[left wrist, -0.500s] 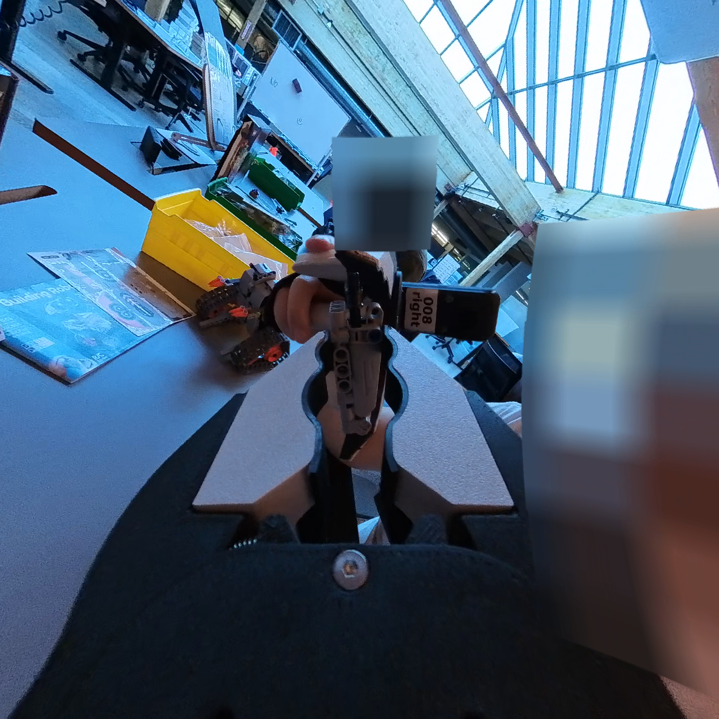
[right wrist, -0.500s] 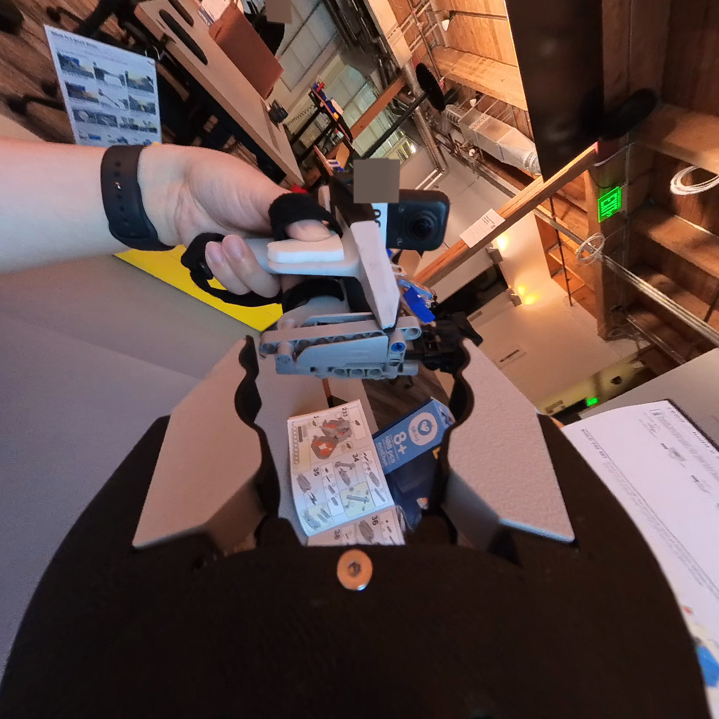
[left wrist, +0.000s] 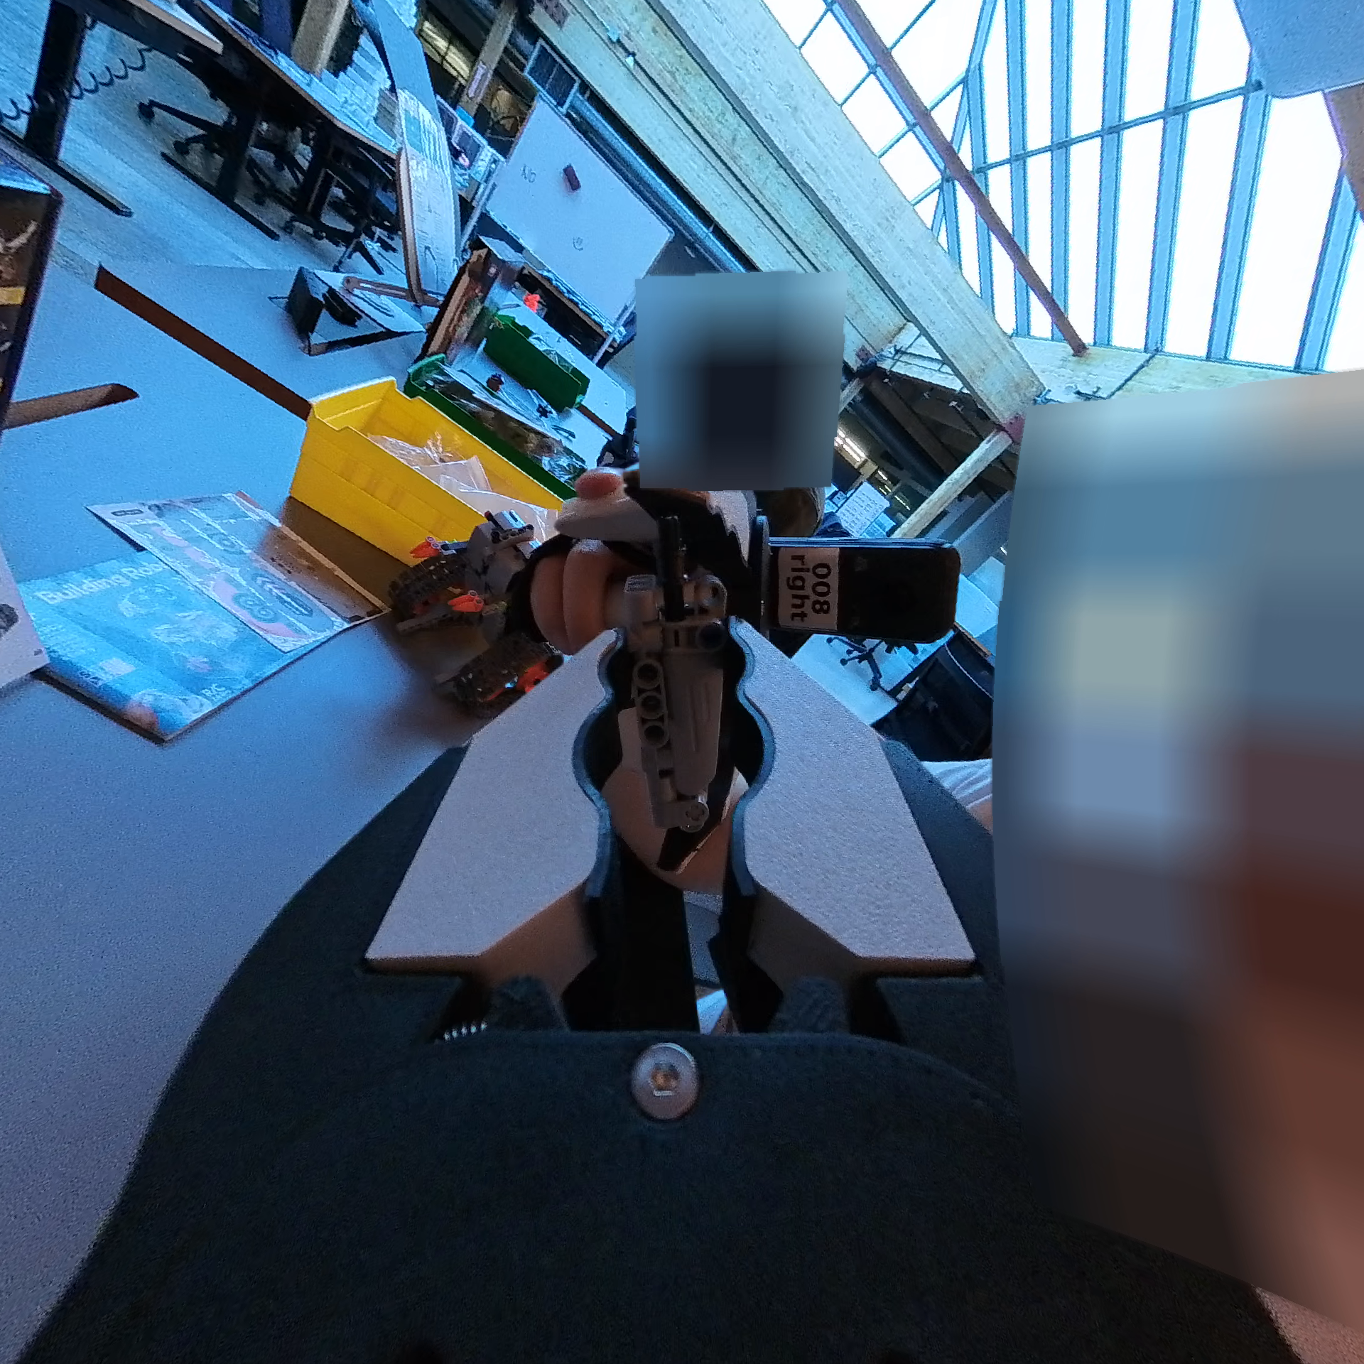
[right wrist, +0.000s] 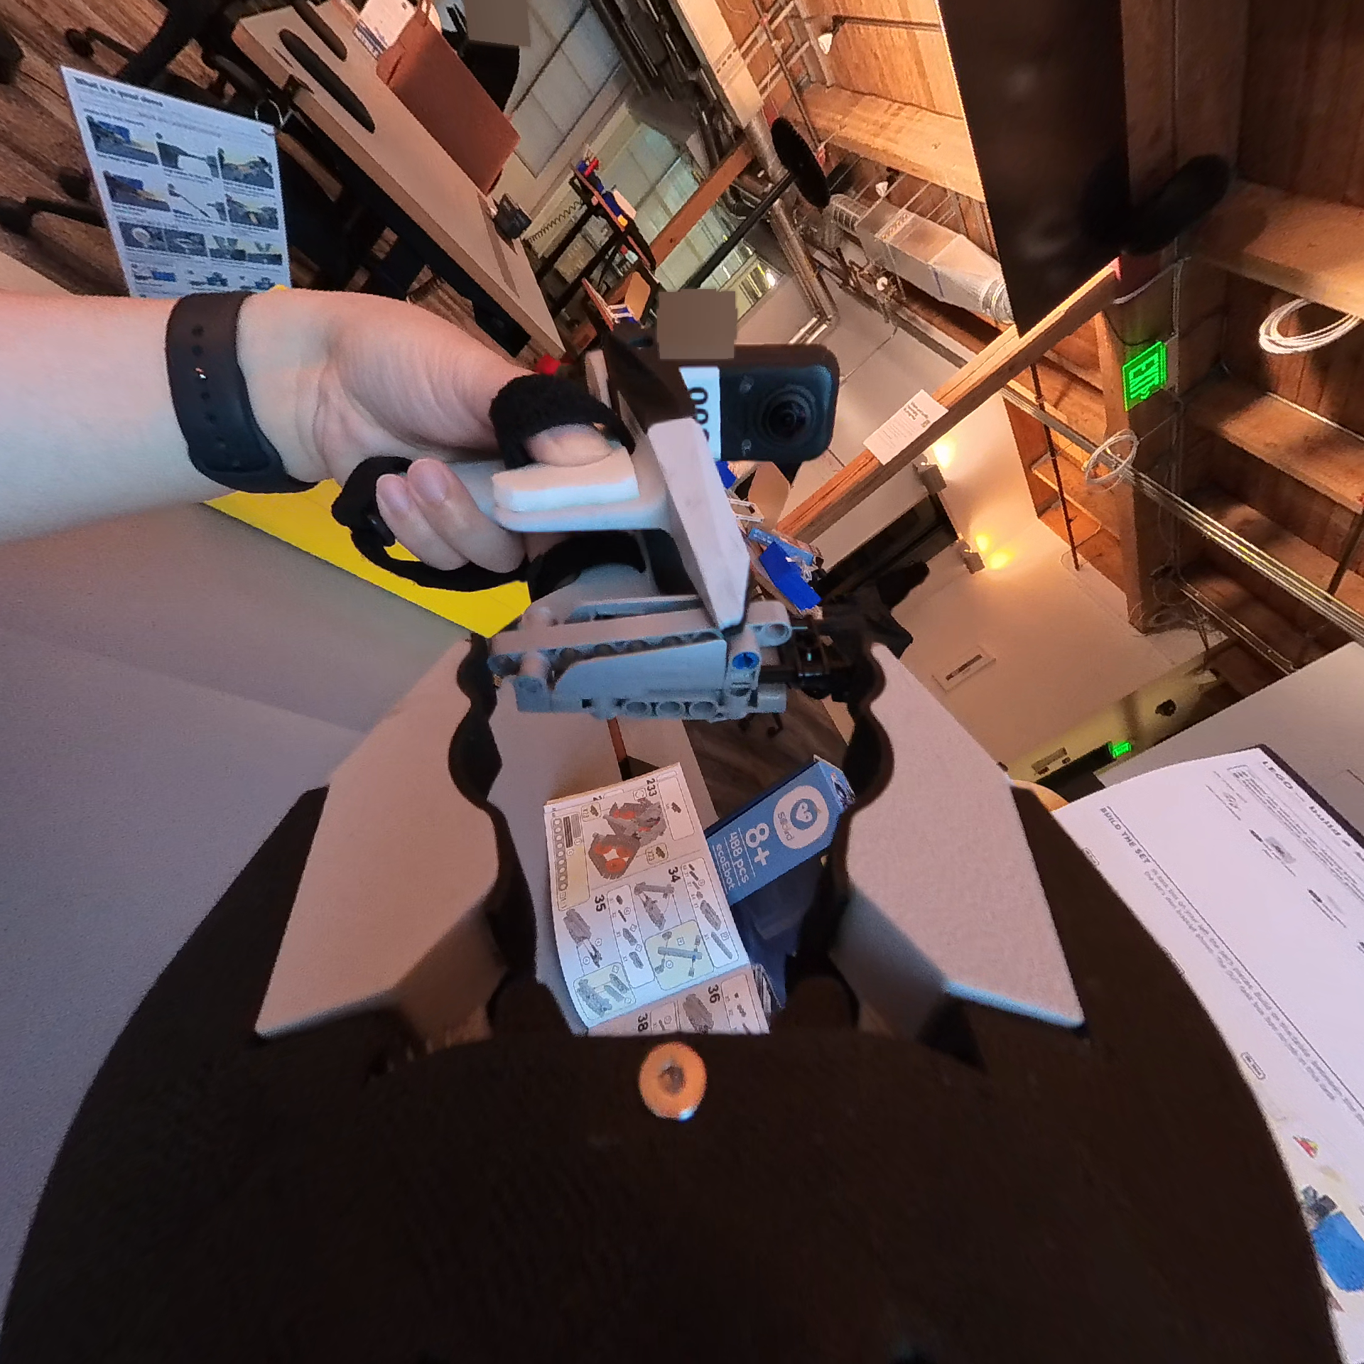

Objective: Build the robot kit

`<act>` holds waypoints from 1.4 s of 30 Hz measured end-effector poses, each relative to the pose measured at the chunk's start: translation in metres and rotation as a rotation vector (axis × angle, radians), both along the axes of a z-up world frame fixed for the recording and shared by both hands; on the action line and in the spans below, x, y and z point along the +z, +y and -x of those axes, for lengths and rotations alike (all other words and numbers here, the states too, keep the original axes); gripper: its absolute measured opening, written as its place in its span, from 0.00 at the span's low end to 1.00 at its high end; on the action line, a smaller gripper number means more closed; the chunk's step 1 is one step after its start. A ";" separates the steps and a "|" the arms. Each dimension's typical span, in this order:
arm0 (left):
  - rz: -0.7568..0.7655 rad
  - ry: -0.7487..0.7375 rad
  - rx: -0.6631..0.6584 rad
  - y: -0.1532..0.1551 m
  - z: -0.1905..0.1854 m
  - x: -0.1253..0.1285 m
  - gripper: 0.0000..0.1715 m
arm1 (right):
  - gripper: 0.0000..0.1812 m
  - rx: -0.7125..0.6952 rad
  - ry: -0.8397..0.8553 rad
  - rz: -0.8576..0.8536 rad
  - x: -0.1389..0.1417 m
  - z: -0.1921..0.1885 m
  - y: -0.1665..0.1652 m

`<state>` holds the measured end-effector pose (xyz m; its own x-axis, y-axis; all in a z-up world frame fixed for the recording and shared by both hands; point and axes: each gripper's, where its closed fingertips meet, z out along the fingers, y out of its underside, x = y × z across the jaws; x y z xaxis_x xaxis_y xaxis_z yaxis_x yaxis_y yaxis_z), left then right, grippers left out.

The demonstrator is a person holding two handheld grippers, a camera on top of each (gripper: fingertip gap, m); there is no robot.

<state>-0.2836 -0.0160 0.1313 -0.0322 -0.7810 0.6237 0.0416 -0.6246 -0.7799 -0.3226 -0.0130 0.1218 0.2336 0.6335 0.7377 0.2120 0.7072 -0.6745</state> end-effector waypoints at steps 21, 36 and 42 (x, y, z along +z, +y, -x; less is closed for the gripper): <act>-0.048 0.101 0.124 0.016 0.003 -0.012 0.12 | 0.53 -0.108 -0.108 0.012 -0.017 0.001 0.019; -0.183 0.319 0.306 0.030 -0.001 -0.029 0.13 | 0.48 -0.353 -0.342 -0.134 -0.033 -0.006 0.030; -0.184 0.339 0.318 0.031 -0.002 -0.031 0.13 | 0.46 -0.354 -0.352 -0.100 -0.035 -0.007 0.030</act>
